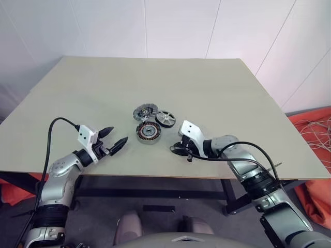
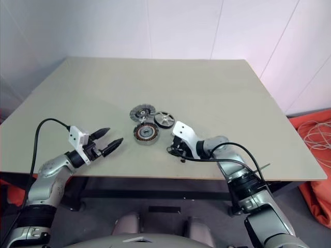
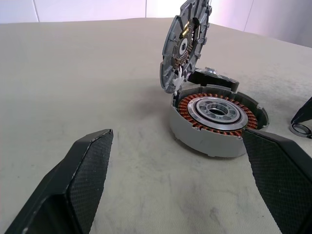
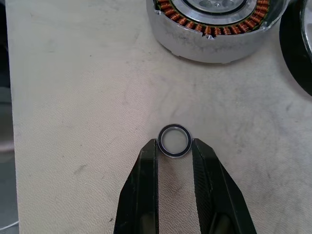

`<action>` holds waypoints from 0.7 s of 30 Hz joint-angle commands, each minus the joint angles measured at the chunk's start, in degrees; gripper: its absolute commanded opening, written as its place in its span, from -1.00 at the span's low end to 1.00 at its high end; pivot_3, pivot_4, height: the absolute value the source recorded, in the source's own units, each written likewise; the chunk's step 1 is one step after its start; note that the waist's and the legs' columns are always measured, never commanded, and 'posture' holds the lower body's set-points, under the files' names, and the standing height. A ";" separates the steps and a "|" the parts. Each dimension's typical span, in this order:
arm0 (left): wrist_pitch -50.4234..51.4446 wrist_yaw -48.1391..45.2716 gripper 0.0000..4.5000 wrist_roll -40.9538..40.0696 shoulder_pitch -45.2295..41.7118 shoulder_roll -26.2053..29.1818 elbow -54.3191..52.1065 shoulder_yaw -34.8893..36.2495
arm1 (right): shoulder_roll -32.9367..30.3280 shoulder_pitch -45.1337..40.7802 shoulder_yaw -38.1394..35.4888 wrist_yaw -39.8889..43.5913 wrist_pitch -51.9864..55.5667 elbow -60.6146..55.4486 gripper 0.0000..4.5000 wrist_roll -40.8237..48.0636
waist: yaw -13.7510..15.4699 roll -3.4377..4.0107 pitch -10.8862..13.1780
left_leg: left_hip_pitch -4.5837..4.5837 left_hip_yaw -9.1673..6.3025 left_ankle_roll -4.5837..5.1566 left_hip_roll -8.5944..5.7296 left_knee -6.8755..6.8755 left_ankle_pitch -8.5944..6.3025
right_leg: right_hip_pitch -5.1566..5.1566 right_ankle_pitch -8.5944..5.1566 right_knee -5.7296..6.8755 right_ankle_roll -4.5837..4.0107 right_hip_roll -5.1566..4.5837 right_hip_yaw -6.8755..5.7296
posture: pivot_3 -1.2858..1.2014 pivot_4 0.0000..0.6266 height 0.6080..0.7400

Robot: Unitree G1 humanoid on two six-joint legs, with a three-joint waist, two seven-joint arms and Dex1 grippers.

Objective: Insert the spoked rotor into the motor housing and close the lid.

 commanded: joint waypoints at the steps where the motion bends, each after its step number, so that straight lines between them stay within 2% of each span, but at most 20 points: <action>1: -0.37 -0.08 1.00 -0.42 -0.78 0.82 -1.81 0.69 | 0.36 -5.93 -1.15 1.86 5.79 -5.09 -0.71 3.01 | -0.01 0.01 0.01 | -0.01 0.00 0.00 0.00 0.00 0.00 | -0.02 0.04 0.01 -0.06 0.00 0.00 | 0.03 -1.00 1.00; 5: -0.40 -0.09 1.00 -0.41 -0.95 0.74 -1.61 0.70 | 3.13 -13.79 -1.01 1.49 15.14 -6.01 -0.71 4.97 | -0.12 0.02 0.01 | 0.00 -0.01 -0.01 0.05 -0.02 0.01 | -0.09 0.05 0.06 -0.08 0.05 0.00 | 0.03 -1.00 1.00; 10: -0.55 0.17 1.00 -0.32 -0.85 0.37 -1.62 0.59 | 6.92 -20.12 0.07 -0.67 20.55 -3.22 -0.71 5.39 | 0.26 0.02 0.01 | -0.12 0.00 -0.02 0.01 -0.08 0.01 | -0.12 0.05 -0.04 -0.10 0.03 -0.01 | 0.03 -1.00 1.00; 21: -0.82 0.27 1.00 -0.34 -0.62 0.19 -1.73 0.50 | 15.44 -24.53 4.08 -8.22 16.25 12.10 -0.71 0.71 | 0.02 0.02 0.01 | -0.46 0.00 -0.21 0.00 -0.07 0.12 | -0.52 0.05 0.02 -0.10 0.00 -0.01 | 0.03 -1.00 1.00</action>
